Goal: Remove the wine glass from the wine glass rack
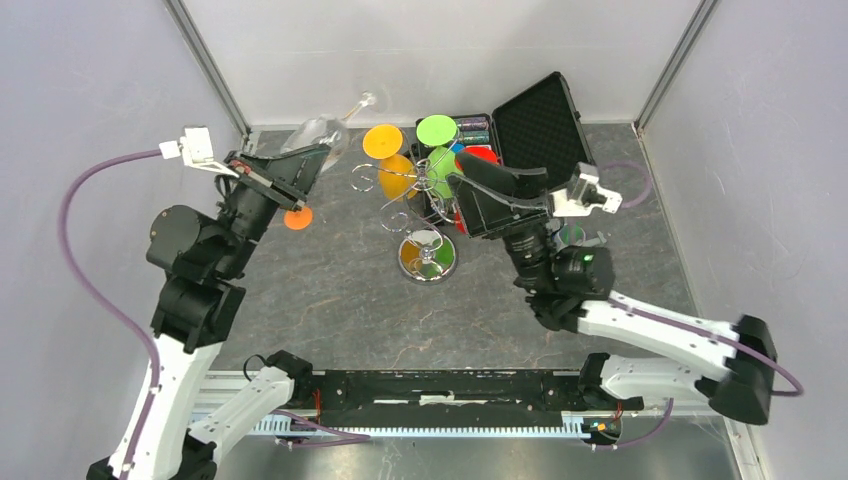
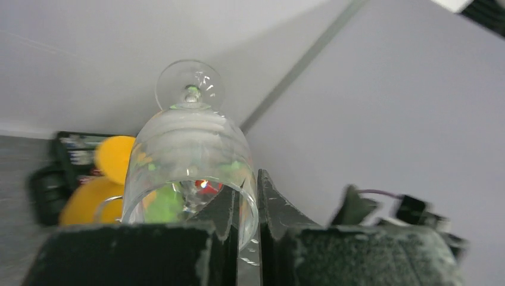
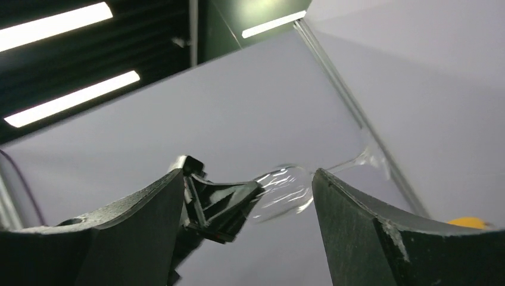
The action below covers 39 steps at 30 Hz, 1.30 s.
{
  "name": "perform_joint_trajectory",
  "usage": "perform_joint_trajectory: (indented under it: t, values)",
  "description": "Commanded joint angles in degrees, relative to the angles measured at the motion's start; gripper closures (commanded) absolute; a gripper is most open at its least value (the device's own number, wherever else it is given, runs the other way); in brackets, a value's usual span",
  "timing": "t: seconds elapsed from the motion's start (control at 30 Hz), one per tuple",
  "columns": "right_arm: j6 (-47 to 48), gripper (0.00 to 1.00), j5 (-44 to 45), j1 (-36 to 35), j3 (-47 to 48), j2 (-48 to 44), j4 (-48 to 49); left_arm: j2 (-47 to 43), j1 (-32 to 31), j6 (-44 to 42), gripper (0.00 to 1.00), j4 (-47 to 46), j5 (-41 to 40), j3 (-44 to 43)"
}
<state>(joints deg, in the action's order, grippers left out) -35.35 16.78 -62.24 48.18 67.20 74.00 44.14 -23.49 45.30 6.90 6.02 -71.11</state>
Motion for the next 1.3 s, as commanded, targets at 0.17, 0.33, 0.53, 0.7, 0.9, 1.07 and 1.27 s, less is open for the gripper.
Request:
perform_joint_trajectory:
  t: [0.17, 0.33, 0.53, 0.7, 0.9, 1.07, 1.27]
  values:
    - [33.1, 0.16, -1.9, 0.0, 23.0, -8.4, -72.7, 2.8, 0.1, -22.2, 0.98, 35.6, -23.9, -10.5]
    - [36.8, 0.16, 10.8, 0.0, 26.9, -11.1, -88.0, 7.5, 0.1, -25.4, 0.98, 46.3, -25.9, -10.8]
    - [37.8, 0.15, 18.8, 0.0, 26.1, -15.2, -90.7, 12.2, 0.6, -27.8, 0.98, 51.2, -21.4, -7.0]
    - [39.3, 0.13, 24.0, 0.0, 26.7, -13.8, -93.5, 17.6, 3.7, -30.6, 0.98, 51.4, -15.8, -4.7]
    - [41.8, 0.11, 28.4, 1.2, 30.3, -10.2, -94.9, 23.7, 12.2, -33.2, 0.98, 49.1, -9.1, -5.7]
    - [40.6, 0.11, 18.9, 11.2, 36.1, -5.2, -97.0, 30.8, 18.5, -32.8, 0.98, 49.0, -4.8, -8.3]
    - [37.9, 0.10, 4.1, 23.4, 42.9, 1.1, -99.1, 35.6, 23.3, -32.3, 0.98, 47.5, -5.6, -7.3]
